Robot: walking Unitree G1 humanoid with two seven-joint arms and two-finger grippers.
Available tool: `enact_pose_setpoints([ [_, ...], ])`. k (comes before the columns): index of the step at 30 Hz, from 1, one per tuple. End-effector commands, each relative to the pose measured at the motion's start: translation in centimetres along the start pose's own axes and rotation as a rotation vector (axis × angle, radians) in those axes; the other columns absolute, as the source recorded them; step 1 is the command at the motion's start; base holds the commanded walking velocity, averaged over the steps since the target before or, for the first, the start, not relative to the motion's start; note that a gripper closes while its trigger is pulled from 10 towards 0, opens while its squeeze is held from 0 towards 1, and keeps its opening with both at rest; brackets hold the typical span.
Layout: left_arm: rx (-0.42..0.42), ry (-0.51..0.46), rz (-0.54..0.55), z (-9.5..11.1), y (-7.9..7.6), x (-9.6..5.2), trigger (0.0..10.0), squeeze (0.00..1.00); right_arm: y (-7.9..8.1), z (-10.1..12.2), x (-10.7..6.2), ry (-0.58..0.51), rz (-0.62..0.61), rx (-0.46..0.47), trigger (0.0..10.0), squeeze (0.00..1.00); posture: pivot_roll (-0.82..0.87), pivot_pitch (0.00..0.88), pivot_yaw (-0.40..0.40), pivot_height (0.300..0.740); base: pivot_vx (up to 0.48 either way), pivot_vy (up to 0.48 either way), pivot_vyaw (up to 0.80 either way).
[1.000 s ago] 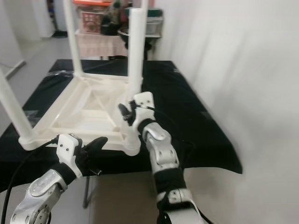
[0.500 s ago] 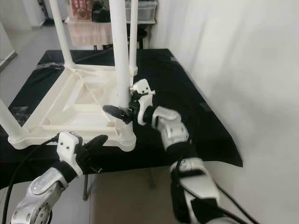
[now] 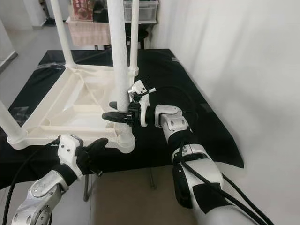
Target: Building children table
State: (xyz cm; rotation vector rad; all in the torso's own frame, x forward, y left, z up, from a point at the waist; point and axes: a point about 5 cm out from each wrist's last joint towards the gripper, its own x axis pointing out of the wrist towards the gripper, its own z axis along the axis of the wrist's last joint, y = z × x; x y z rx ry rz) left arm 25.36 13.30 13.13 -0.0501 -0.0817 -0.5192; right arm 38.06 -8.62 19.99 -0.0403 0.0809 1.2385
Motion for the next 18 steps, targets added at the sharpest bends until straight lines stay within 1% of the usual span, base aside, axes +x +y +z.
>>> enact_pose_setpoints([
  [1, 0.000, 0.007, -0.006, -0.1, -0.2, -0.1, 10.0, 0.00, -0.2, -0.3, -0.3, -0.005, -0.025, 0.022, 0.0, 0.00, 0.04, 0.000, -0.054, 0.740, 0.000, 0.000, 0.00],
  [3, 0.000, 0.007, -0.006, -0.1, -0.3, -0.1, 10.0, 0.00, -0.4, -0.4, -0.6, -0.015, -0.048, 0.016, 0.0, 0.00, 0.04, 0.000, -0.054, 0.740, 0.000, 0.000, 0.00],
  [5, 0.000, 0.006, -0.006, -0.1, -0.3, -0.2, 10.0, 0.00, -1.0, -1.0, -1.6, -0.028, -0.165, 0.002, 0.0, 0.00, 0.03, 0.000, -0.062, 0.740, 0.000, 0.000, 0.00],
  [6, 0.000, 0.006, -0.006, -0.1, -0.3, -0.2, 10.0, 0.00, -1.0, -1.0, -1.6, -0.028, -0.165, 0.002, 0.0, 0.00, 0.03, 0.000, -0.062, 0.740, 0.000, 0.000, 0.00],
  [8, 0.000, 0.004, -0.006, -0.1, -0.2, -0.2, 10.0, 0.00, -1.0, -2.0, -2.0, -0.022, -0.273, 0.003, 0.0, 0.00, 0.02, 0.000, -0.067, 0.740, 0.000, 0.000, 0.00],
  [9, 0.000, 0.002, -0.005, 0.0, -0.1, -0.3, 10.0, 0.00, -0.8, -3.4, -1.8, 0.011, -0.471, 0.007, 0.0, 0.00, 0.01, 0.000, -0.069, 0.740, 0.000, 0.000, 0.00],
  [10, 0.000, 0.002, -0.005, 0.0, -0.1, -0.3, 10.0, 0.00, -0.8, -3.4, -1.8, 0.011, -0.471, 0.007, 0.0, 0.00, 0.01, 0.000, -0.069, 0.740, 0.000, 0.000, 0.00],
  [11, 0.001, 0.000, -0.004, 0.1, 0.0, -0.4, 10.0, 0.00, 0.3, -5.3, -1.9, 0.046, -0.687, 0.053, 0.0, 0.00, 0.00, 0.000, -0.057, 0.740, 0.000, 0.000, 0.00],
  [12, 0.001, 0.000, -0.004, 0.1, 0.0, -0.4, 10.0, 0.00, 0.3, -5.3, -1.9, 0.046, -0.687, 0.053, 0.0, 0.00, 0.00, 0.000, -0.057, 0.740, 0.000, 0.000, 0.00],
  [13, 0.001, -0.001, -0.004, 0.2, 0.0, -0.4, 10.0, 0.00, 1.2, -6.5, -2.4, 0.074, -0.850, 0.088, 0.0, 0.00, 0.00, 0.000, -0.057, 0.740, 0.000, 0.000, 0.00],
  [15, 0.001, -0.001, -0.004, 0.2, 0.0, -0.4, 10.0, 0.00, 1.2, -6.5, -2.4, 0.074, -0.850, 0.088, 0.0, 0.00, 0.00, 0.000, -0.057, 0.740, 0.000, 0.000, 0.00],
  [16, 0.001, -0.002, -0.003, 0.2, 0.1, -0.4, 10.0, 0.00, 2.6, -6.8, -2.2, 0.074, -0.903, 0.065, 0.0, 0.00, -0.01, 0.000, -0.041, 0.740, 0.000, 0.000, 0.00],
  [17, 0.001, -0.002, -0.003, 0.2, 0.1, -0.4, 10.0, 0.00, 2.6, -6.8, -2.2, 0.074, -0.903, 0.065, 0.0, 0.00, -0.01, 0.000, -0.041, 0.740, 0.000, 0.000, 0.00],
  [18, -0.003, 0.000, -0.006, 0.1, 0.2, -0.3, 10.0, 0.00, 3.3, -6.6, -1.1, 0.053, -0.873, 0.050, 0.0, 0.00, -0.01, 0.000, -0.036, 0.740, 0.000, 0.000, 0.00],
])
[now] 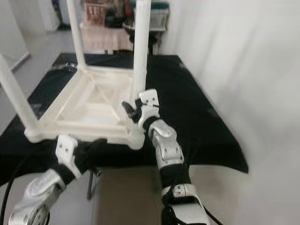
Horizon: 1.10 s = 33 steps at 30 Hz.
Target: Building children table
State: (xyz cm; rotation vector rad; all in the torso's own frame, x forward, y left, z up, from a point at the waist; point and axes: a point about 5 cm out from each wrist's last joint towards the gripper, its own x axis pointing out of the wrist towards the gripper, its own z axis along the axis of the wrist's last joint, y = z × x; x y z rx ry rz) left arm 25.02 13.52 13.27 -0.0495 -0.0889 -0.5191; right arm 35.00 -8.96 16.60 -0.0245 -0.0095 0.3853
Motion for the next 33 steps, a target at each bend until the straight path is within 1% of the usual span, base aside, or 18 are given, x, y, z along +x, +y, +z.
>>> enact_pose_setpoints([
  [1, -0.009, 0.009, -0.009, -0.1, 0.2, 0.1, 10.0, 0.00, 1.2, -2.8, -0.4, 0.112, 0.018, -0.014, 0.0, 0.00, 0.00, 0.000, -0.042, 0.740, 0.000, 0.000, 0.00],
  [4, -0.008, 0.011, -0.014, -0.1, 0.3, 0.2, 10.0, 0.00, 2.1, -2.8, 0.3, 0.109, 0.065, -0.005, 0.0, 0.00, 0.00, 0.000, -0.048, 0.740, 0.000, 0.000, 0.00],
  [5, -0.005, 0.007, -0.004, -0.1, 0.3, 0.2, 10.0, 0.00, 2.3, -2.7, 0.7, 0.117, 0.072, 0.007, 4.2, 0.00, 0.00, 0.000, -0.048, 0.740, 0.000, 0.000, 0.00],
  [6, -0.003, 0.003, 0.007, -0.1, 0.3, 0.2, 10.0, 0.00, 2.6, -2.5, 1.0, 0.115, 0.105, 0.025, 10.0, 0.00, 0.00, 0.000, -0.050, 0.740, 0.000, 0.000, 0.00],
  [7, -0.003, 0.003, 0.007, -0.1, 0.3, 0.2, 10.0, 0.00, 2.6, -2.5, 1.0, 0.115, 0.105, 0.025, 10.0, 0.00, 0.00, 0.000, -0.050, 0.740, 0.000, 0.000, 0.00],
  [8, -0.002, 0.000, 0.015, 0.0, 0.4, 0.2, 10.0, 0.00, 2.9, -2.2, 1.0, 0.116, 0.110, 0.035, 10.0, 0.63, 0.00, 0.000, -0.050, 0.740, 0.000, 0.000, 0.00],
  [9, -0.003, -0.001, 0.018, 0.0, 0.4, 0.3, 10.0, 0.00, 2.9, -1.6, 1.2, 0.100, 0.143, 0.066, 10.0, 1.00, 0.01, 0.000, -0.053, 0.740, 0.000, 0.000, 0.00],
  [13, -0.004, 0.000, 0.016, -0.1, 0.4, 0.3, 10.0, 0.00, 2.7, -0.1, 1.7, 0.040, 0.207, 0.116, 10.0, 1.00, 0.01, 0.000, -0.054, 0.740, 0.000, 0.000, 0.00],
  [14, -0.005, 0.001, 0.014, -0.1, 0.4, 0.4, 10.0, 0.00, 2.6, 0.8, 2.0, 0.001, 0.284, 0.146, 10.0, 1.00, 0.01, 0.000, -0.054, 0.740, 0.000, 0.000, 0.00],
  [15, -0.005, 0.003, 0.010, -0.1, 0.3, 0.4, 10.0, 0.00, 2.4, 1.8, 2.2, -0.031, 0.425, 0.134, 10.0, 0.90, 0.01, 0.000, -0.054, 0.740, 0.000, 0.000, 0.00],
  [18, -0.005, 0.004, 0.008, -0.1, 0.3, 0.4, 10.0, 0.00, 2.2, 2.5, 2.2, -0.048, 0.520, 0.120, 10.0, 0.90, 0.01, 0.000, -0.054, 0.740, 0.000, 0.000, 0.00],
  [19, -0.005, 0.004, 0.006, -0.1, 0.3, 0.5, 10.0, 0.00, 1.8, 2.8, 2.2, -0.048, 0.610, 0.074, 10.0, 0.00, 0.02, 0.000, -0.058, 0.740, 0.000, 0.000, 0.00],
  [21, -0.006, 0.005, 0.004, -0.2, 0.3, 0.5, 10.0, 0.00, 1.2, 2.8, 2.2, -0.019, 0.675, 0.027, 10.0, 0.00, 0.02, 0.000, -0.063, 0.740, 0.000, 0.000, 0.00],
  [22, -0.006, 0.005, 0.006, -0.2, 0.2, 0.5, 10.0, 0.00, 0.0, 2.7, 2.5, 0.030, 0.698, -0.007, 10.0, 0.00, 0.03, 0.000, -0.069, 0.740, 0.000, 0.000, 0.00],
  [24, -0.006, 0.005, 0.006, -0.2, 0.2, 0.5, 10.0, 0.00, 0.0, 2.7, 2.5, 0.030, 0.698, -0.007, 10.0, 0.00, 0.03, 0.000, -0.069, 0.740, 0.000, 0.000, 0.00],
  [29, -0.005, 0.004, 0.012, -0.2, 0.2, 0.5, 10.0, 0.00, -1.8, 2.6, 3.1, 0.078, 0.628, 0.002, 10.0, 0.00, 0.04, 0.000, -0.074, 0.740, 0.000, 0.000, 0.00],
  [30, -0.005, 0.004, 0.013, -0.2, 0.1, 0.5, 10.0, 0.00, -2.3, 2.6, 3.0, 0.085, 0.617, 0.021, 0.0, 0.00, 0.04, 0.000, -0.073, 0.740, 0.000, 0.000, 0.00],
  [33, -0.005, 0.004, 0.013, -0.2, 0.1, 0.5, 10.0, 0.00, -2.4, 2.6, 3.0, 0.085, 0.613, 0.026, 0.0, 0.00, 0.04, 0.000, -0.073, 0.740, 0.000, 0.000, 0.00],
])
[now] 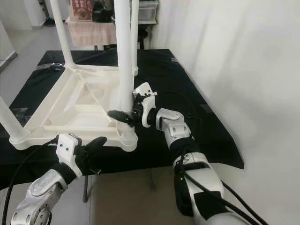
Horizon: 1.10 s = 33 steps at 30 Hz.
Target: Building children table
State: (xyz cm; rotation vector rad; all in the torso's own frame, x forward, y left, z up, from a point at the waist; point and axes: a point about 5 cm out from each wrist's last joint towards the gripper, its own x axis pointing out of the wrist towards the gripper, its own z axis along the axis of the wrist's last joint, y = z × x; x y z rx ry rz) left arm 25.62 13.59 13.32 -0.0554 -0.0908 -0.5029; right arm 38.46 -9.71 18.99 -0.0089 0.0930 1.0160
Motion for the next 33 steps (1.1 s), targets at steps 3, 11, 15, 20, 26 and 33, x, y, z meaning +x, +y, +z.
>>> enact_pose_setpoints([
  [3, -0.003, 0.007, -0.006, -0.2, -0.3, 0.0, 10.0, 0.00, -0.6, 0.3, -0.6, -0.029, -0.014, 0.022, 0.0, 0.00, 0.04, 0.000, -0.070, 0.740, 0.000, 0.000, 0.00],
  [11, -0.008, 0.006, -0.010, -0.2, -0.3, 0.0, 10.0, 0.00, -1.1, -1.2, -1.7, -0.023, -0.081, 0.030, 0.0, 0.00, 0.02, 0.000, -0.059, 0.740, 0.000, 0.000, 0.00],
  [15, -0.007, 0.005, -0.010, -0.1, -0.1, -0.1, 10.0, 0.00, -1.3, -3.8, -2.0, 0.016, -0.551, 0.072, 0.0, 0.00, 0.01, 0.000, -0.052, 0.740, 0.000, 0.000, 0.00],
  [20, -0.005, 0.007, -0.012, 0.0, 0.1, -0.2, 10.0, 0.00, 3.0, -5.6, -1.3, 0.006, -0.728, 0.148, 0.0, 0.00, 0.00, 0.000, -0.042, 0.740, 0.000, 0.000, 0.00],
  [26, 0.003, 0.018, -0.018, -0.2, 0.3, -0.1, 10.0, 0.00, 4.4, -5.4, 0.8, -0.005, -0.628, 0.088, 0.0, 0.00, 0.01, 0.000, -0.037, 0.740, 0.000, 0.000, 0.00],
  [33, 0.002, 0.014, -0.009, -0.2, 0.2, 0.0, 10.0, 0.00, 4.7, -4.2, 1.9, -0.025, -0.480, 0.111, 10.0, 1.00, 0.01, 0.000, -0.046, 0.740, 0.000, 0.000, 0.00],
])
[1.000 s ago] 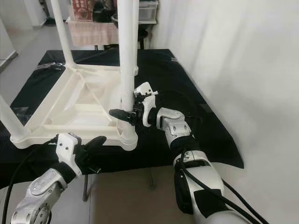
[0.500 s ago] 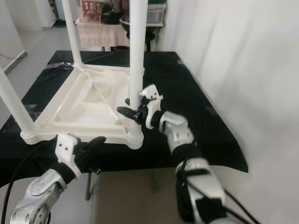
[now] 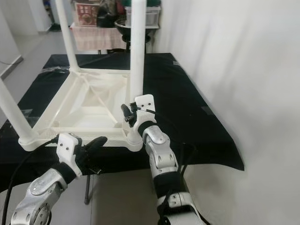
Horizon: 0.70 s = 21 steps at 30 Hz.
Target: Building children table
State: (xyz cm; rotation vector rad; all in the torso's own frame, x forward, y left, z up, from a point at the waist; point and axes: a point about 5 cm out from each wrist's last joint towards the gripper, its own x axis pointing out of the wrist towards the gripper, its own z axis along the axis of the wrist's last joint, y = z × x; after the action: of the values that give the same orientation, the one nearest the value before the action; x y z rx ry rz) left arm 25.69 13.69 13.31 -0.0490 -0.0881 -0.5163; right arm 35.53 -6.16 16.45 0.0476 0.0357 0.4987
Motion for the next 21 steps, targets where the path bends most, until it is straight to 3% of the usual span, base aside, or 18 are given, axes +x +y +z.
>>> enact_pose_setpoints([
  [1, -0.003, 0.010, 0.005, -0.2, 0.1, 0.0, 10.0, 0.00, 0.5, -1.2, 0.0, 0.056, 0.066, 0.046, 10.0, 1.00, 0.01, 0.000, -0.046, 0.740, 0.000, 0.000, 0.00],
  [3, -0.003, 0.010, 0.005, -0.3, 0.1, 0.0, 10.0, 0.00, 0.4, 0.6, 0.4, 0.002, 0.150, 0.067, 10.0, 1.00, 0.01, 0.000, -0.047, 0.740, 0.000, 0.000, 0.00],
  [7, -0.004, 0.011, 0.004, -0.4, 0.0, 0.1, 10.0, 0.00, 0.0, 1.7, 0.7, -0.019, 0.234, 0.075, 10.0, 0.98, 0.01, 0.000, -0.050, 0.740, 0.000, 0.000, 0.00],
  [8, -0.004, 0.011, 0.002, -0.4, -0.1, 0.1, 10.0, 0.00, -0.4, 2.3, 0.9, -0.020, 0.336, 0.040, 10.0, 0.00, 0.02, 0.000, -0.051, 0.740, 0.000, 0.000, 0.00],
  [13, -0.005, 0.012, -0.002, -0.5, -0.2, 0.1, 10.0, 0.00, -1.7, 3.5, 1.1, 0.022, 0.569, -0.067, 10.0, 0.00, 0.02, 0.000, -0.054, 0.740, 0.000, 0.000, 0.00],
  [20, -0.002, 0.012, 0.001, -0.4, -0.3, 0.0, 10.0, 0.00, -2.3, 3.8, 1.3, 0.063, 0.631, -0.073, 10.0, 0.00, 0.04, 0.000, -0.060, 0.740, 0.000, 0.000, 0.00],
  [21, -0.001, 0.013, 0.002, -0.4, -0.3, -0.1, 10.0, 0.00, -2.4, 3.9, 1.4, 0.064, 0.637, -0.054, 0.0, 0.00, 0.04, 0.000, -0.059, 0.740, 0.000, 0.000, 0.00],
])
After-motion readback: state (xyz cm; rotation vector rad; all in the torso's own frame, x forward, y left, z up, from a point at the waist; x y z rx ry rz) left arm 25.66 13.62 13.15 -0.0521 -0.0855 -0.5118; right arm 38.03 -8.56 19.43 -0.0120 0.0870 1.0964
